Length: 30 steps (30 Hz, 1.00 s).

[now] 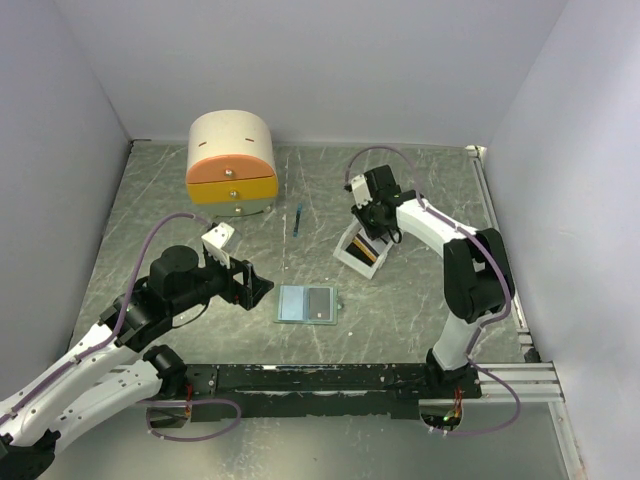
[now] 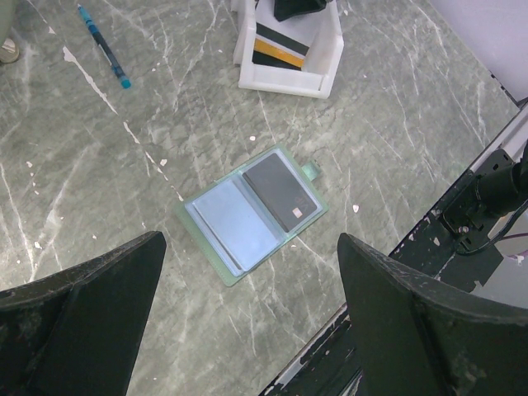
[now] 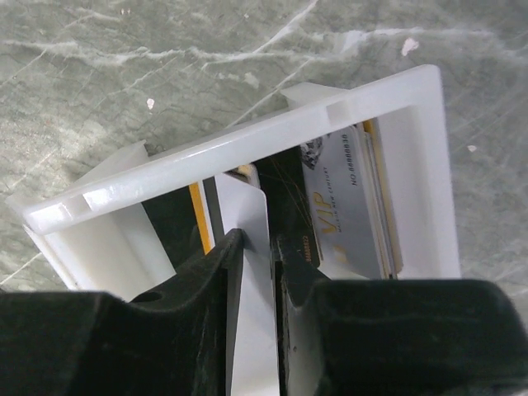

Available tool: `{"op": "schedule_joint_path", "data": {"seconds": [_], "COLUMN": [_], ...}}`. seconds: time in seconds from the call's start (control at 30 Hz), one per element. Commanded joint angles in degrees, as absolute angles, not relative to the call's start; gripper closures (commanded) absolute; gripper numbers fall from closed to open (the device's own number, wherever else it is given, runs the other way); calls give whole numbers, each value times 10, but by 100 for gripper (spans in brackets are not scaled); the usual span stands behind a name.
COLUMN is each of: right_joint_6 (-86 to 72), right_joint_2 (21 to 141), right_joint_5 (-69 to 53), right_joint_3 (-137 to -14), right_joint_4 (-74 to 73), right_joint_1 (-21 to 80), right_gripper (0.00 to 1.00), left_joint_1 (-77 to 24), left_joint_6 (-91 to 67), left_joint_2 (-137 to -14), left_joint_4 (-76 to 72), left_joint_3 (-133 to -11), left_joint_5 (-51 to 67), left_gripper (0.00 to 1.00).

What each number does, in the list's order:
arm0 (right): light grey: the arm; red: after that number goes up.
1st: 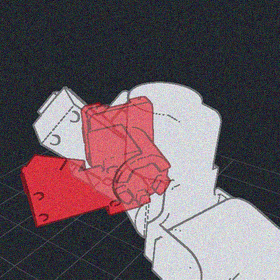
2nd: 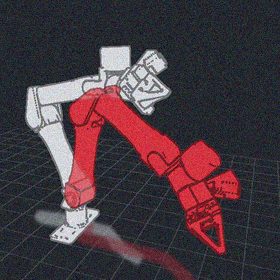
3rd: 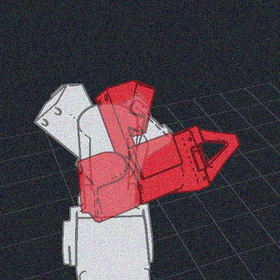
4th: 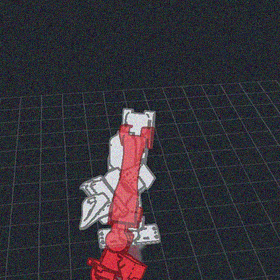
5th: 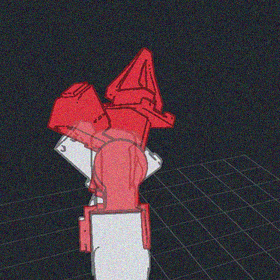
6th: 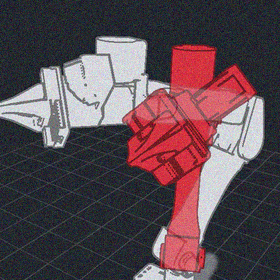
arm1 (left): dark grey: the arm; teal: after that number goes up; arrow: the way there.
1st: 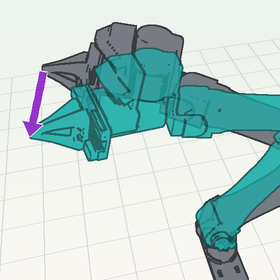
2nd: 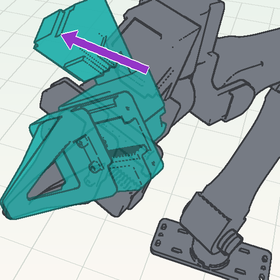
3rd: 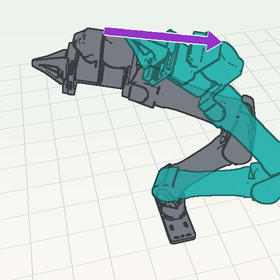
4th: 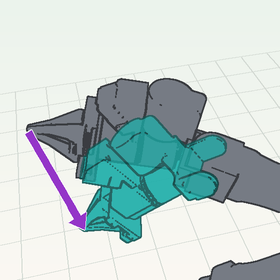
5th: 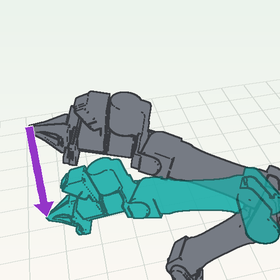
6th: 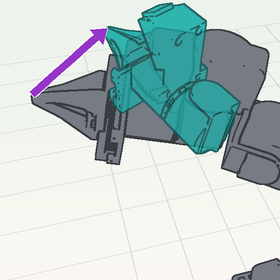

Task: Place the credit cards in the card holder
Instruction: Pick up the credit card from the storage box.

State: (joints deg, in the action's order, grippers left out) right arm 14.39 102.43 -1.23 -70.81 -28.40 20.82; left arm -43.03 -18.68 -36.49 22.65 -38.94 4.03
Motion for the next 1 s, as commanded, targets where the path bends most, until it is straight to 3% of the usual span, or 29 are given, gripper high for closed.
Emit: {"op": "schedule_joint_path", "data": {"seconds": [0.0, 0.23, 0.33, 0.6, 0.9, 0.97], "right_joint_6": [141, 138, 138, 115, -10, -32], "right_joint_2": [995, 993, 985, 962, 883, 856], "right_joint_5": [15, 20, 17, -24, -30, -31], "right_joint_3": [-707, -710, -712, -725, -739, -729], "right_joint_4": [-282, -287, -288, -309, -335, -333], "right_joint_1": [202, 202, 202, 202, 207, 207], "right_gripper": [85, 87, 100, 100, 100, 100], "left_joint_1": [-431, -432, -431, -431, -431, -431], "left_joint_6": [-191, -192, -192, -233, -338, -338], "left_joint_2": [-362, -362, -362, -375, -390, -401], "left_joint_4": [224, 224, 223, 195, 145, 135], "left_joint_3": [-392, -391, -390, -370, -318, -313], "left_joint_5": [32, 35, 35, 62, 39, 46], "left_gripper": [3, 4, 4, 6, 16, 23]}}
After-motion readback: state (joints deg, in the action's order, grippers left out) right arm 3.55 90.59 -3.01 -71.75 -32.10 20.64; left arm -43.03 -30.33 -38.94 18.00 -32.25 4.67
